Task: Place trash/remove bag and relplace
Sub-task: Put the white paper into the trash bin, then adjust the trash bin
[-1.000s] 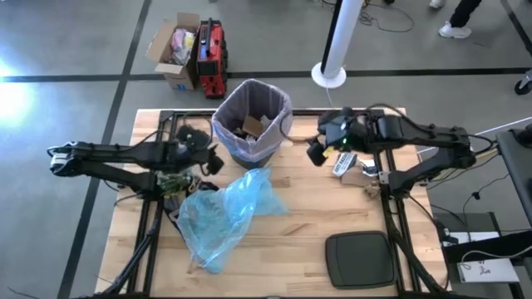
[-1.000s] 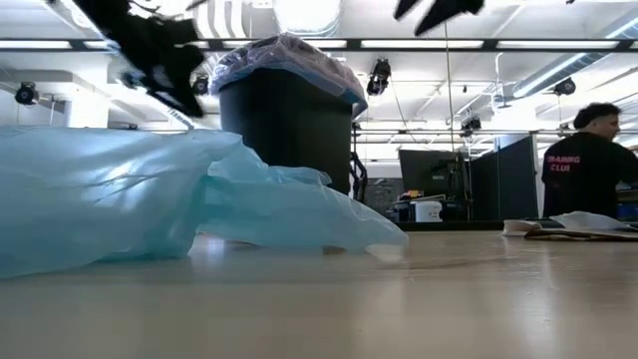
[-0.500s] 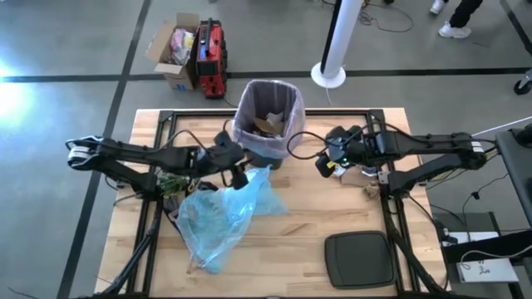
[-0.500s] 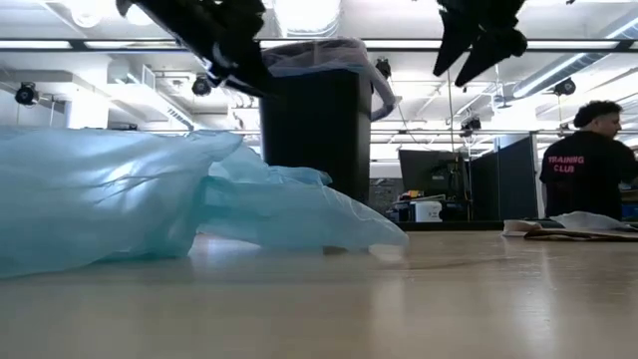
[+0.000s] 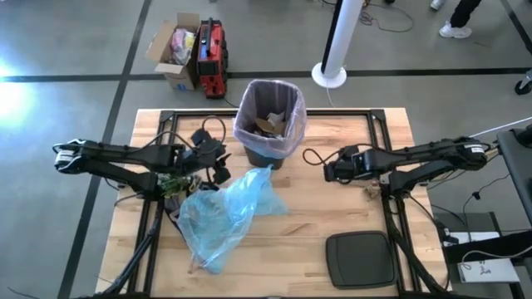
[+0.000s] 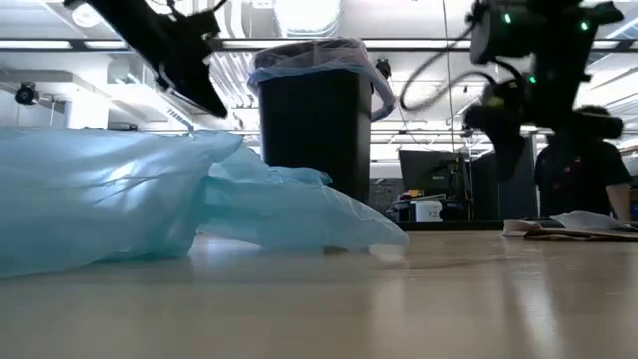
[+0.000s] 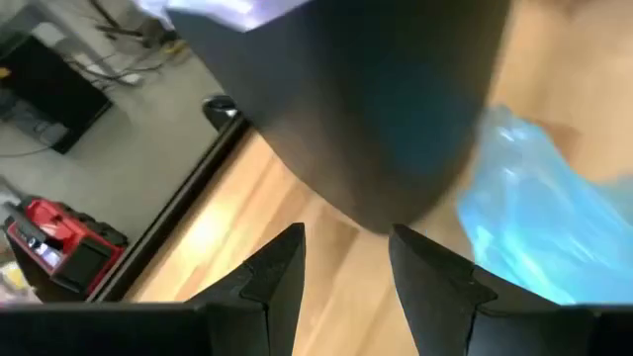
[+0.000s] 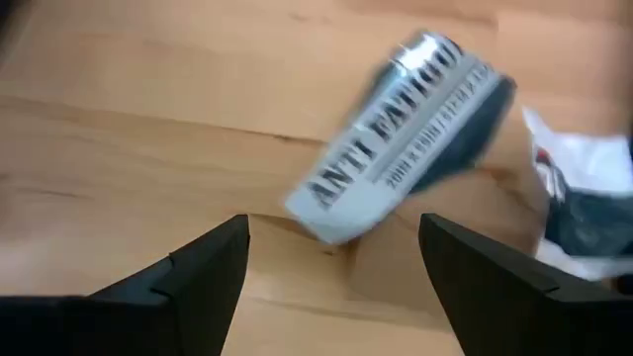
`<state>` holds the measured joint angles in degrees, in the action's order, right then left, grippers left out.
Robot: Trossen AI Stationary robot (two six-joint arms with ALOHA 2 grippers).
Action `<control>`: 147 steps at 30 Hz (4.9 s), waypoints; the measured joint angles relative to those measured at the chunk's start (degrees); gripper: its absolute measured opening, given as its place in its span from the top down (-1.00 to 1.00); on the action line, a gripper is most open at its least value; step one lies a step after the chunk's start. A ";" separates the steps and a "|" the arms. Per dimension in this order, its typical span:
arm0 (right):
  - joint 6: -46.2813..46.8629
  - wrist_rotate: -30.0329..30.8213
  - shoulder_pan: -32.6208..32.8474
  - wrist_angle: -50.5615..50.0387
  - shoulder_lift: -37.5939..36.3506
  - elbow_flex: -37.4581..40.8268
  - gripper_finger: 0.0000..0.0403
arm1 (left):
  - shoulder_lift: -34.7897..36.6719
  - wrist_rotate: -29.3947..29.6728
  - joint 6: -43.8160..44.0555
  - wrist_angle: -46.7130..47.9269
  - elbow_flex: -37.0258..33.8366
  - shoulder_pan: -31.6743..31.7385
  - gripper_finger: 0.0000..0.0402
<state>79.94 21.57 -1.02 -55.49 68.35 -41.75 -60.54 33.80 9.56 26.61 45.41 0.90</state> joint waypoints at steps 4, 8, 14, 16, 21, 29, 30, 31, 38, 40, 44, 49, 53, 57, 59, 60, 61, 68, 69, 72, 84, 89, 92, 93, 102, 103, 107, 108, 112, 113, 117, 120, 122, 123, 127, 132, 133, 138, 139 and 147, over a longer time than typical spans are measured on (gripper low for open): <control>-2.75 -0.23 -0.93 1.60 2.15 2.53 -0.41 | -2.05 -0.94 -0.25 -9.98 -4.11 1.16 0.33; -4.43 -4.59 -4.17 2.57 5.14 3.95 -0.52 | -6.37 -4.36 -2.95 -22.20 -5.16 0.68 0.33; -1.83 -5.65 -7.84 13.41 9.02 6.02 -0.69 | -14.26 -6.52 -3.92 -25.81 1.02 -0.95 0.33; -1.56 -6.08 -8.22 17.00 11.14 6.18 -0.70 | -15.02 -6.75 -4.48 -21.98 2.80 -1.67 0.33; 0.67 -4.96 -8.51 19.20 16.44 5.84 -0.70 | -13.93 -7.58 -5.20 -12.49 5.89 -3.93 0.33; -8.14 -3.59 -6.88 20.14 19.47 3.26 -0.52 | -4.46 -6.47 -3.13 -2.38 6.05 -5.00 0.33; -9.26 -3.18 -6.46 20.03 18.87 2.49 -0.48 | -3.61 -5.74 -2.77 -1.08 5.75 -5.00 0.33; -10.95 -3.75 -6.34 20.05 17.97 1.94 -0.44 | -2.90 -5.32 -2.45 -1.79 5.75 -5.00 0.33; -22.30 -2.94 -6.81 16.42 10.56 -2.76 -0.31 | 1.08 -2.84 -1.55 -1.39 3.20 -4.92 0.33; -22.57 -2.23 -7.25 15.72 8.56 -3.23 -0.33 | 0.86 -2.78 -1.46 -1.24 2.84 -4.93 0.33; -18.41 0.61 -9.10 6.68 6.78 -3.64 -0.41 | 0.28 -2.89 0.31 0.26 2.28 -4.93 0.33; -8.41 0.35 -13.79 -1.36 6.73 -1.08 -0.45 | -1.02 -3.31 0.45 -1.78 2.38 -4.93 0.33; -0.37 -1.04 -14.95 0.25 5.33 2.21 -0.42 | -1.41 -4.43 0.84 -1.68 2.29 -4.93 0.33; 7.24 -1.21 -14.79 1.14 3.26 5.86 -0.38 | -1.44 -4.49 3.21 -0.93 2.32 -5.15 0.33; 10.73 -1.31 -14.73 1.44 1.89 7.94 -0.36 | -1.78 -4.43 3.41 -1.33 2.41 -5.22 0.33; 12.75 -1.16 -14.77 1.45 1.41 8.85 -0.34 | -1.75 -4.44 3.45 -1.37 2.56 -5.22 0.33; 14.82 -1.08 -14.83 2.00 0.97 9.90 -0.33 | -1.62 -4.46 3.38 -0.47 2.49 -5.22 0.33; 25.19 0.94 -15.87 18.22 -2.75 18.97 -0.19 | -2.19 -4.41 3.03 -1.54 2.29 -5.22 0.33; 25.65 1.53 -16.18 20.01 -2.88 20.08 -0.17 | -2.22 -4.38 3.01 -1.95 2.28 -5.22 0.33; 28.10 3.84 -16.58 23.28 -2.97 21.87 -0.11 | -2.32 -4.45 3.03 -1.61 1.94 -5.22 0.33; 29.95 5.52 -17.10 19.84 -3.27 20.98 0.14 | -2.45 -4.48 4.52 -2.25 1.68 -5.22 0.33; 28.98 7.15 -17.14 19.67 -3.44 21.68 0.36 | -2.46 -4.46 4.52 -2.35 1.68 -5.19 0.33; 23.59 8.24 -17.22 18.92 -3.40 21.04 0.61 | -2.46 -4.41 4.52 -2.38 1.68 -5.19 0.33; 21.07 8.54 -17.22 19.06 -3.41 20.44 0.71 | -2.46 -4.41 4.51 -2.33 1.68 -5.19 0.33; -12.28 14.99 -16.98 10.24 -6.24 5.34 0.98 | 1.65 -2.74 4.52 -0.96 1.68 -5.00 0.33; -16.81 16.48 -16.78 10.86 -6.81 2.29 0.99 | 2.27 -1.87 4.52 -0.87 1.68 -4.75 0.33; -34.25 23.80 -15.18 17.65 -7.59 -10.08 0.99 | 3.79 -1.15 4.91 -0.92 1.68 -2.34 0.33; -39.39 25.47 -14.67 21.19 -7.57 -12.91 1.00 | 3.89 -1.18 4.99 -0.89 1.68 -1.52 0.33; -61.77 27.59 -14.03 38.47 -5.54 -22.02 0.99 | 3.85 -1.24 5.99 -1.07 1.68 1.10 0.33; -66.03 26.37 -14.03 41.99 -4.64 -23.84 0.99 | 3.69 -1.26 6.01 -1.19 1.68 1.54 0.33; -74.25 17.22 -14.40 47.41 -0.94 -31.07 0.99 | 3.36 -1.31 6.01 -1.41 1.68 2.58 0.33; -74.04 13.30 -14.36 47.01 2.38 -34.97 0.98 | 2.87 -1.38 6.01 -1.67 1.68 3.00 0.33; -73.85 11.60 -14.29 46.89 4.92 -36.89 0.96 | 2.45 -1.35 6.02 -3.27 1.68 3.00 0.33; -73.75 10.94 -14.27 46.89 6.16 -37.57 0.94 | 2.23 -1.37 6.07 -4.01 1.68 3.00 0.33; -69.16 8.00 -14.35 45.08 11.43 -39.86 0.72 | 1.69 -1.54 6.68 -6.39 1.68 3.00 0.33; -66.14 5.36 -14.28 41.54 15.56 -42.71 0.29 | 2.26 -2.35 8.71 -5.31 1.68 2.91 0.33; -65.96 3.59 -14.29 41.69 15.68 -43.11 0.19 | 2.53 -2.57 8.96 -5.00 1.68 2.91 0.33; -67.20 -0.17 -14.06 40.77 14.58 -44.32 -0.16 | 3.14 -2.96 9.01 -3.58 1.68 2.91 0.33; -67.79 -0.20 -13.97 40.69 13.83 -44.38 -0.21 | 3.18 -2.93 9.01 -3.56 1.68 2.91 0.33; -77.96 -0.83 -11.99 28.23 6.46 -44.36 -0.45 | -0.52 -0.20 7.50 -5.12 1.70 3.29 0.33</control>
<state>1.98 20.75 -13.00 -27.27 74.81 -86.11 -61.06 33.60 17.06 21.49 47.10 4.19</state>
